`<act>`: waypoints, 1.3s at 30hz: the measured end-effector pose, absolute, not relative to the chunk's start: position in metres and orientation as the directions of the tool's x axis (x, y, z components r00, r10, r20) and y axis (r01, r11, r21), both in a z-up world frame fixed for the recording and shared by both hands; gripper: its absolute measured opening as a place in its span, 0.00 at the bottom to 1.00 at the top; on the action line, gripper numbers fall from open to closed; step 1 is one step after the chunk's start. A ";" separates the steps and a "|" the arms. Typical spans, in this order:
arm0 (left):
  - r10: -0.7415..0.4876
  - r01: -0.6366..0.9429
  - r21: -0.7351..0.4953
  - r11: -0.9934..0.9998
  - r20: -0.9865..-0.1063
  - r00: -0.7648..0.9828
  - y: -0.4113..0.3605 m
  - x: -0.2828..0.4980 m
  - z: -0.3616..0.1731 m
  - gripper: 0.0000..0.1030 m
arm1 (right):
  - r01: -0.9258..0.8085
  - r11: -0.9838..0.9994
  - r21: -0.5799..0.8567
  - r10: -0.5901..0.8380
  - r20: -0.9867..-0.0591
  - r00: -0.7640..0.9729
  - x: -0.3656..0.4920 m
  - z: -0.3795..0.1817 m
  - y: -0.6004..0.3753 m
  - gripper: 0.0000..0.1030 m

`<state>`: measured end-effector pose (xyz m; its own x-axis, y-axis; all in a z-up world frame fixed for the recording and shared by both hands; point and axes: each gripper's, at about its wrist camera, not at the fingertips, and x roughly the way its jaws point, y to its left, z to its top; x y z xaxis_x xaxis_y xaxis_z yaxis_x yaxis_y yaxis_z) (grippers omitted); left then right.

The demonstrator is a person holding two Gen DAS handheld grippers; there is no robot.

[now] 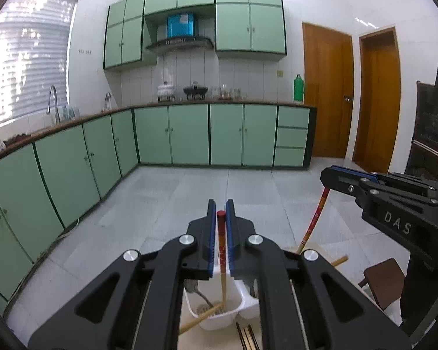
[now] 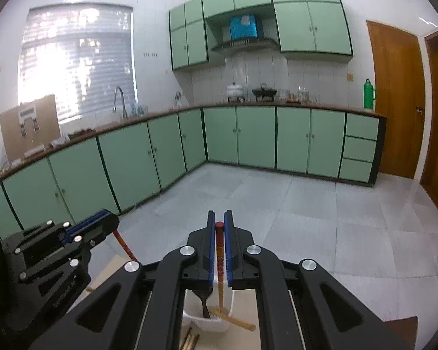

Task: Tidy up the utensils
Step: 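Open both grippers and withdraw them from the caddy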

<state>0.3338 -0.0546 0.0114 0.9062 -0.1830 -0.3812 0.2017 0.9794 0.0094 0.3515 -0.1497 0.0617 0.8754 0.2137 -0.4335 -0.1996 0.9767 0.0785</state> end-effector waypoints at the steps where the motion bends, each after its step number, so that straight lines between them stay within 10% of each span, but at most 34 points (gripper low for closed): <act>1: -0.182 0.201 0.009 0.979 -0.388 0.904 -0.054 0.333 0.010 0.08 | -0.198 0.977 0.079 0.213 -0.435 0.875 0.350 0.060 -0.151 0.06; 8: -0.178 0.196 0.013 0.981 -0.355 0.918 -0.041 0.307 0.021 0.27 | -0.141 0.986 0.093 0.167 -0.405 0.899 0.331 0.071 -0.173 0.46; 20: -0.154 0.159 -0.010 0.987 -0.300 0.941 -0.020 0.208 0.006 0.61 | -0.085 0.990 0.110 0.119 -0.345 0.931 0.230 0.054 -0.207 0.82; 39: -0.067 0.074 -0.016 0.997 -0.647 0.760 0.020 0.134 -0.172 0.70 | -0.058 0.992 0.116 0.119 -0.641 0.759 0.138 -0.122 -0.161 0.89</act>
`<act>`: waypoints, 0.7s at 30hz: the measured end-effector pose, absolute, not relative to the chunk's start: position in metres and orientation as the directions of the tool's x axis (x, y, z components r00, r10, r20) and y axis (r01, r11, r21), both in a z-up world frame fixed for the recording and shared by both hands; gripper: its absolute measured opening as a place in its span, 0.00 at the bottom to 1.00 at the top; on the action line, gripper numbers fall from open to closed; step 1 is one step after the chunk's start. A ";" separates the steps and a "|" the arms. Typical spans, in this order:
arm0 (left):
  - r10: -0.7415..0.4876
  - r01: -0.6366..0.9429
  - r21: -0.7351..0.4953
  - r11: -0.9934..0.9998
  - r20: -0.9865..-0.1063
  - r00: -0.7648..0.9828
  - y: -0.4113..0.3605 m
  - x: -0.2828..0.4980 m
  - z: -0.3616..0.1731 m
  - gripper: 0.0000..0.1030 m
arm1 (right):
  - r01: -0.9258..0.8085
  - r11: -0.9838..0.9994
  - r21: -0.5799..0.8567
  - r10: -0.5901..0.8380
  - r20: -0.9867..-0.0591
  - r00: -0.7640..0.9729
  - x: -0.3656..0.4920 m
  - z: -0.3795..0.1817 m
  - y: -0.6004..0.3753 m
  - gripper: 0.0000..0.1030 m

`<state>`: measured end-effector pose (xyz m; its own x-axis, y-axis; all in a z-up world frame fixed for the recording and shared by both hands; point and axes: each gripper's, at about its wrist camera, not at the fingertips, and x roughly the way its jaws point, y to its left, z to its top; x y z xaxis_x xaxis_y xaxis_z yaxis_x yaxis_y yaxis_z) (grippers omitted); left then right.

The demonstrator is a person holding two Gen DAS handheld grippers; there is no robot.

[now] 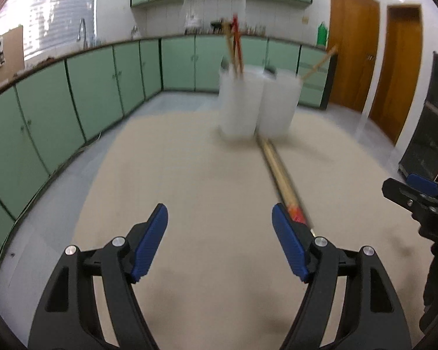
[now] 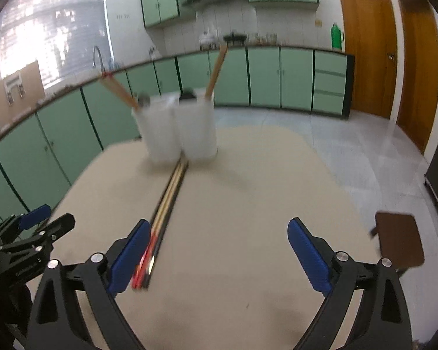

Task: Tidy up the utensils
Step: 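Open both grippers and withdraw them from the caddy, then move both open grippers back over the remaining chopsticks on the mat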

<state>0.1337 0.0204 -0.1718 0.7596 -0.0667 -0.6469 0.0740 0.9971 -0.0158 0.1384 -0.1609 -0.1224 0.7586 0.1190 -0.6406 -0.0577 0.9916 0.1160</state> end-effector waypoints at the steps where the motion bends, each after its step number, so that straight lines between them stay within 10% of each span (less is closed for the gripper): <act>1: -0.061 0.070 -0.012 0.997 -0.662 0.747 0.022 0.132 -0.177 0.70 | -0.067 0.991 0.118 0.128 -0.656 0.744 0.138 -0.128 -0.157 0.87; 8: -0.026 0.053 0.014 0.998 -0.733 0.680 0.031 0.128 -0.200 0.70 | -0.124 0.986 0.112 0.166 -0.748 0.642 0.135 -0.163 -0.129 0.61; 21: -0.037 0.061 0.005 0.998 -0.750 0.661 0.028 0.125 -0.204 0.72 | -0.160 0.984 0.077 0.159 -0.782 0.603 0.139 -0.177 -0.105 0.56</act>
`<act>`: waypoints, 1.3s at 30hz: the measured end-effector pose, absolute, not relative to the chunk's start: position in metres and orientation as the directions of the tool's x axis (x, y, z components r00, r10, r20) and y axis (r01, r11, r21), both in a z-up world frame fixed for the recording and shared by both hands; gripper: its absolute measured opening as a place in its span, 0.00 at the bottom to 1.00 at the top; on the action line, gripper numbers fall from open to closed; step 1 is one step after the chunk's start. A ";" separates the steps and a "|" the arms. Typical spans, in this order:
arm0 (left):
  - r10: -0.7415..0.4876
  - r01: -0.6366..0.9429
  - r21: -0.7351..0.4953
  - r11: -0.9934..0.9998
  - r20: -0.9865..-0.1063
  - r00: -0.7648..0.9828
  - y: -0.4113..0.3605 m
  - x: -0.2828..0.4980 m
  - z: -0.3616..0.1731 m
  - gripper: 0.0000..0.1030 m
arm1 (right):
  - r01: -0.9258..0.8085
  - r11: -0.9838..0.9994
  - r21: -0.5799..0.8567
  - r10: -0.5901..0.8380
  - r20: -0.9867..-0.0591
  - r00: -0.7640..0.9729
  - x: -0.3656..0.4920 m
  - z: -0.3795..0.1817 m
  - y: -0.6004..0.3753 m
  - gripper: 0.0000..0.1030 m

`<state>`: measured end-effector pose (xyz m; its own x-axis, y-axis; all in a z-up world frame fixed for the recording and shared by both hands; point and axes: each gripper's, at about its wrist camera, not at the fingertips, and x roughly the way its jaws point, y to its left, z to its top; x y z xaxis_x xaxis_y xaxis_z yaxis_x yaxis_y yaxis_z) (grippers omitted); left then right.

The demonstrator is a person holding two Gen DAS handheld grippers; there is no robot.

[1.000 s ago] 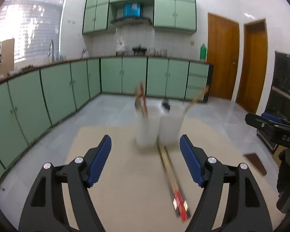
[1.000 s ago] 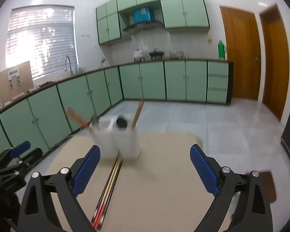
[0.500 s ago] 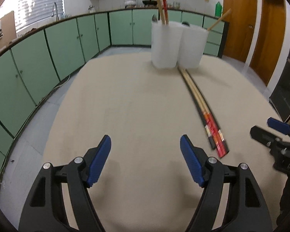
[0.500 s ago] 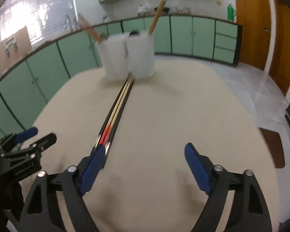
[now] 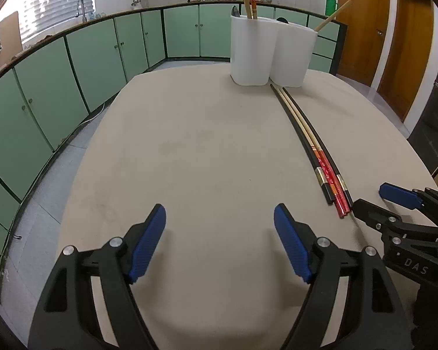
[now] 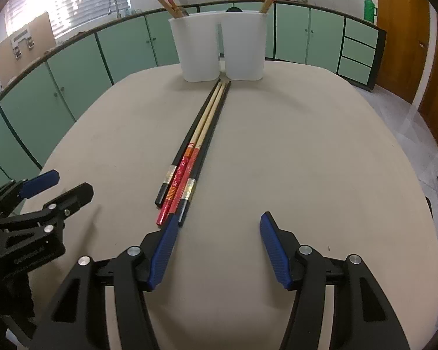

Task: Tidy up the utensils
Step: 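Move both open grippers back over the remaining chopsticks on the mat, then close the right gripper on the end of a black chopstick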

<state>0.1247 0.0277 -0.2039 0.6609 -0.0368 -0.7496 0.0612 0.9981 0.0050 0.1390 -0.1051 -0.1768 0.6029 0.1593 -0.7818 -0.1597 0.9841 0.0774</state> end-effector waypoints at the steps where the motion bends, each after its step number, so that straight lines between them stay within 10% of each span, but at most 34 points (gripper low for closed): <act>1: -0.038 0.061 0.004 0.998 -0.749 0.661 0.028 0.125 -0.204 0.72 | -0.162 0.984 0.075 0.159 -0.782 0.603 0.139 -0.177 -0.104 0.56; 16: -0.040 0.058 -0.002 0.998 -0.755 0.654 0.025 0.129 -0.205 0.74 | -0.143 0.987 0.070 0.144 -0.778 0.612 0.136 -0.174 -0.114 0.56; 28: -0.045 0.058 -0.010 0.998 -0.759 0.650 0.023 0.131 -0.207 0.74 | -0.196 0.977 0.088 0.190 -0.776 0.602 0.143 -0.179 -0.101 0.08; 39: -0.093 0.111 -0.030 0.993 -0.783 0.615 -0.002 0.137 -0.213 0.74 | -0.153 0.982 0.108 0.180 -0.768 0.615 0.138 -0.177 -0.124 0.06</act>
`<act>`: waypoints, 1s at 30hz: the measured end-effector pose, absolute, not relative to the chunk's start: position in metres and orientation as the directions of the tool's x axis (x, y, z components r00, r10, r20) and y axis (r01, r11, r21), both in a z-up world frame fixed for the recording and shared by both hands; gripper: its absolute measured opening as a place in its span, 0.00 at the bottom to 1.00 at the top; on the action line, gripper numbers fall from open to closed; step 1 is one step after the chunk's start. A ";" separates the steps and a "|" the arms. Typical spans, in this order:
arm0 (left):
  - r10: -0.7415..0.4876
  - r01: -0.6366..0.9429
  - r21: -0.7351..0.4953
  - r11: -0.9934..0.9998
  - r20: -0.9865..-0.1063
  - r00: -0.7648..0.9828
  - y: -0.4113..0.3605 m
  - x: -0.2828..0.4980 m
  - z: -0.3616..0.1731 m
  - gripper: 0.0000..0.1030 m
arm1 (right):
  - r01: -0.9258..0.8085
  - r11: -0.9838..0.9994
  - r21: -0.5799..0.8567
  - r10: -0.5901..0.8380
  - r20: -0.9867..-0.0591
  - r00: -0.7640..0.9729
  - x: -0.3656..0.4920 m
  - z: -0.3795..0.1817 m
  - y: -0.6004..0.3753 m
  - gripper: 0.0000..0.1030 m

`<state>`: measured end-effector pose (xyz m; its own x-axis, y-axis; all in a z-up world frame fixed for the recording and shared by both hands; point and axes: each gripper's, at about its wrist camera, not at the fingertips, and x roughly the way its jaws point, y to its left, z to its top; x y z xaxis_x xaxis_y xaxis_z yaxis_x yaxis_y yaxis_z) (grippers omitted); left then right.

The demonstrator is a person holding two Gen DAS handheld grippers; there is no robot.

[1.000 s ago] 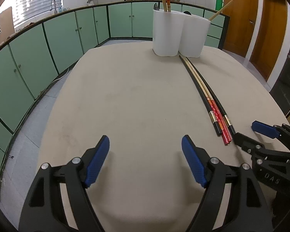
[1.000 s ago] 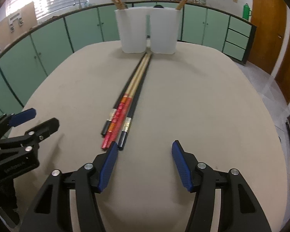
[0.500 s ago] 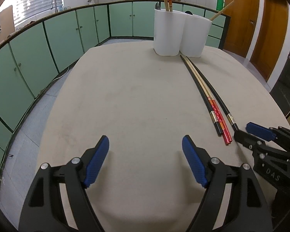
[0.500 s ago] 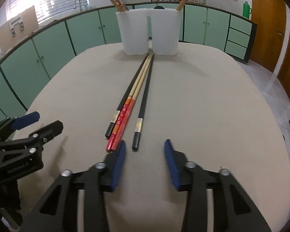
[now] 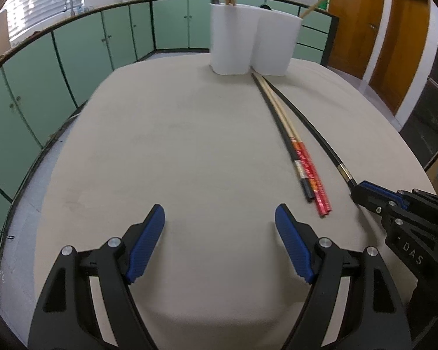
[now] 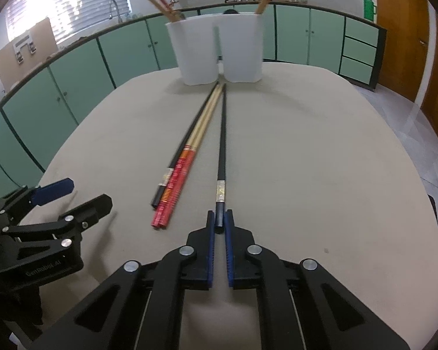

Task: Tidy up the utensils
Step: 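Close the right gripper on the end of a black chopstick, then grasp another black chopstick with the left gripper while the right holds its own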

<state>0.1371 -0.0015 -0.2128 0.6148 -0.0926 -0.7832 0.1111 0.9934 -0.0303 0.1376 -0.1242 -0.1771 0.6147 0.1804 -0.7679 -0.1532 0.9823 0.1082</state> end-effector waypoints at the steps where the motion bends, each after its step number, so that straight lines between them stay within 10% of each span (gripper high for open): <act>1: -0.098 0.119 -0.031 0.992 -0.786 0.611 -0.006 0.138 -0.214 0.74 | -0.149 0.983 0.106 0.176 -0.767 0.617 0.137 -0.177 -0.128 0.06; 25: -0.095 0.146 -0.009 0.989 -0.799 0.593 -0.050 0.148 -0.221 0.72 | -0.120 0.983 0.136 0.181 -0.766 0.617 0.142 -0.179 -0.161 0.06; 30: -0.103 0.150 -0.014 0.989 -0.790 0.604 -0.051 0.151 -0.219 0.58 | -0.123 0.984 0.132 0.180 -0.769 0.613 0.144 -0.180 -0.160 0.07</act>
<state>0.1512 -0.0508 -0.2189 0.6038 -0.1028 -0.7905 0.1496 0.9886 -0.0144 0.1439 -0.1603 -0.1796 0.6132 0.1799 -0.7692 -0.1228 0.9836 0.1321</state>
